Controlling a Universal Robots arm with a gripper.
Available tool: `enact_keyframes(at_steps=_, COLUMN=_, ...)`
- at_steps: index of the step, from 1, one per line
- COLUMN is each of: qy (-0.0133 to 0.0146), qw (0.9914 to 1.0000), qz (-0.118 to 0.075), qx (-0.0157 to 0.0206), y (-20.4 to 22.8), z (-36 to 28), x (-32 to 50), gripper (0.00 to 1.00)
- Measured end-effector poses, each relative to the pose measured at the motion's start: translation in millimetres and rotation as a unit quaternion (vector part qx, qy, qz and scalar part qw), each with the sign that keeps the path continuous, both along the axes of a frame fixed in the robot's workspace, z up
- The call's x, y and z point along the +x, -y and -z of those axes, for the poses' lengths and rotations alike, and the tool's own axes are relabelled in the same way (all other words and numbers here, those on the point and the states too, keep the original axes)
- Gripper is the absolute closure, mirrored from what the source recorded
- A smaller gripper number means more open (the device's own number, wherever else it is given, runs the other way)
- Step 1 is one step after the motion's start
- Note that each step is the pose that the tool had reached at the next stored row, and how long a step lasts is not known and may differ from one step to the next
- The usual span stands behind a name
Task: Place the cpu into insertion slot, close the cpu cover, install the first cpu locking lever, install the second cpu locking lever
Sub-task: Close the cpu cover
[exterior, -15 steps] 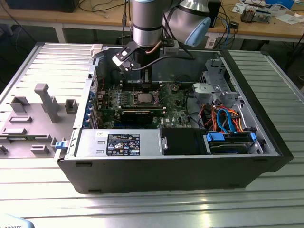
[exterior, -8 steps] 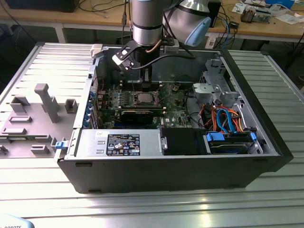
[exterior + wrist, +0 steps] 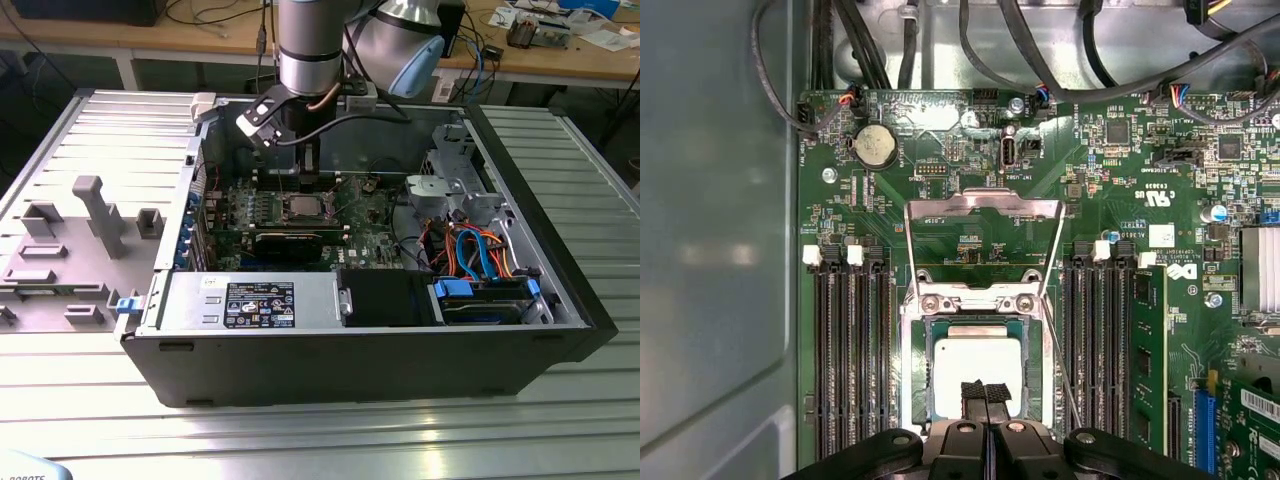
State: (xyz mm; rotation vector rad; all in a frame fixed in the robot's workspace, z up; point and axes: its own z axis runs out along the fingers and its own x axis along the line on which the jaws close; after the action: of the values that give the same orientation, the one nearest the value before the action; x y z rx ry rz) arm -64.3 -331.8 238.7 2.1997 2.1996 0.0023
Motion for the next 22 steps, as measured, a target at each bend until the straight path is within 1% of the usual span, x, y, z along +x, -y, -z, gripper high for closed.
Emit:
enact_keyframes(at_steps=6, qy=0.0, qw=1.0, qz=0.0, qx=-0.0001, y=0.0, z=-1.6, x=0.0, gripper=0.89)
enact_keyframes(at_steps=12, qy=-0.0001, qw=1.0, qz=0.0, qx=-0.0001, y=0.0, z=-5.0, x=0.0, gripper=0.89)
enact_keyframes(at_steps=14, qy=-0.0001, qw=1.0, qz=0.0, qx=-0.0001, y=0.0, z=-8.1, x=0.0, gripper=0.89)
enact_keyframes(at_steps=16, qy=-0.0001, qw=1.0, qz=0.0, qx=-0.0001, y=0.0, z=-12.7, x=0.0, gripper=0.89)
enact_keyframes(at_steps=19, qy=0.0, qw=1.0, qz=0.0, qx=-0.0004, y=0.0, z=-15.7, x=0.0, gripper=0.89)
enact_keyframes(at_steps=22, qy=0.0, qw=1.0, qz=0.0, qx=-0.0009, y=-0.1, z=-17.0, x=0.0, gripper=0.89)
